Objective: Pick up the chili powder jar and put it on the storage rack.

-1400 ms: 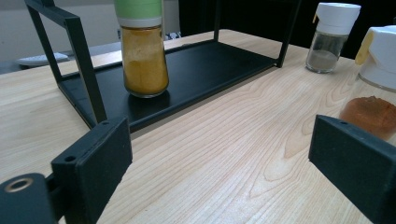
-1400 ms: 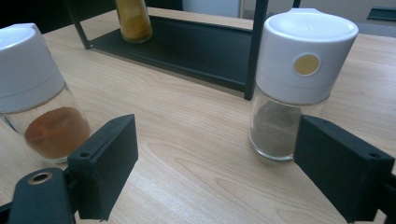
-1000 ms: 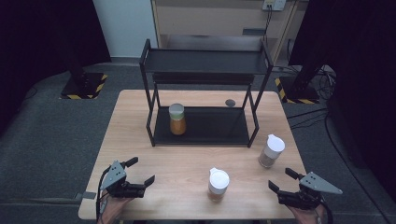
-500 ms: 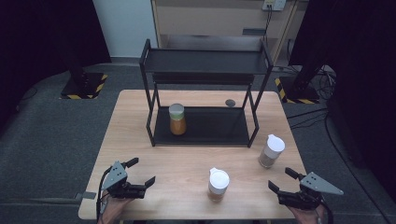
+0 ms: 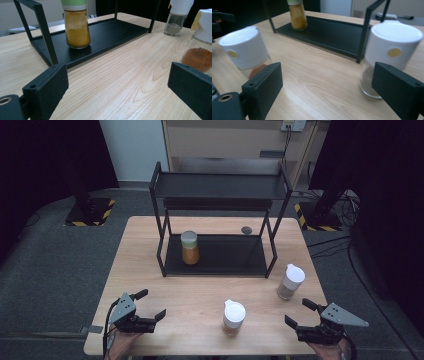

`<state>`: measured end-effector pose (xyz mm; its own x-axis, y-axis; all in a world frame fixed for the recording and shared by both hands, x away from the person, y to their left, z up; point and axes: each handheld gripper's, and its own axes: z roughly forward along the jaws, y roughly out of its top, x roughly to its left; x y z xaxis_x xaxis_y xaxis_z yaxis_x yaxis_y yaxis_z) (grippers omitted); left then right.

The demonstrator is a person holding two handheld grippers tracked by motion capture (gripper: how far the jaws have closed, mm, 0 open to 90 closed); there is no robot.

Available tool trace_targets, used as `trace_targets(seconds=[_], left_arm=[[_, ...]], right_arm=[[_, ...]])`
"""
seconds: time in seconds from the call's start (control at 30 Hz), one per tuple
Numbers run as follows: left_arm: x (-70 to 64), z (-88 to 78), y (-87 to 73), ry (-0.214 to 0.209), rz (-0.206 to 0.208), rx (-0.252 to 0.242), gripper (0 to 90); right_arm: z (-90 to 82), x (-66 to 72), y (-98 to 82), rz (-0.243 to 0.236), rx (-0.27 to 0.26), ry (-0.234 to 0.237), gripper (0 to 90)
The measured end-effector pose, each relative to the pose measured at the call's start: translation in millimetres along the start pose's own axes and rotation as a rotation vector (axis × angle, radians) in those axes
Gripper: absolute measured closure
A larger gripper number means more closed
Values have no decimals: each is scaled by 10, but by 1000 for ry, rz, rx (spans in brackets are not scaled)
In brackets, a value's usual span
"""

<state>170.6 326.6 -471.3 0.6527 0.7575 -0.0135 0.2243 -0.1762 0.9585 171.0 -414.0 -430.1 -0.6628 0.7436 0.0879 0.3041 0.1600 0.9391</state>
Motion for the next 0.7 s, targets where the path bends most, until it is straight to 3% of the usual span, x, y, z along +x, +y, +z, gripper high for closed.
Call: trace_targets(seconds=[0.23,0.43,0.7], left_arm=[[0,3,3,0,-3,6,28],[-1,7,8,-1,-2,12,29],[-5,8,9,-1,0,13,30]], right_arm=[[1,82,154,-36,-4,46,103],[64,220,361,-93,15,102,103],[173,350,567,-130,33,174,96]])
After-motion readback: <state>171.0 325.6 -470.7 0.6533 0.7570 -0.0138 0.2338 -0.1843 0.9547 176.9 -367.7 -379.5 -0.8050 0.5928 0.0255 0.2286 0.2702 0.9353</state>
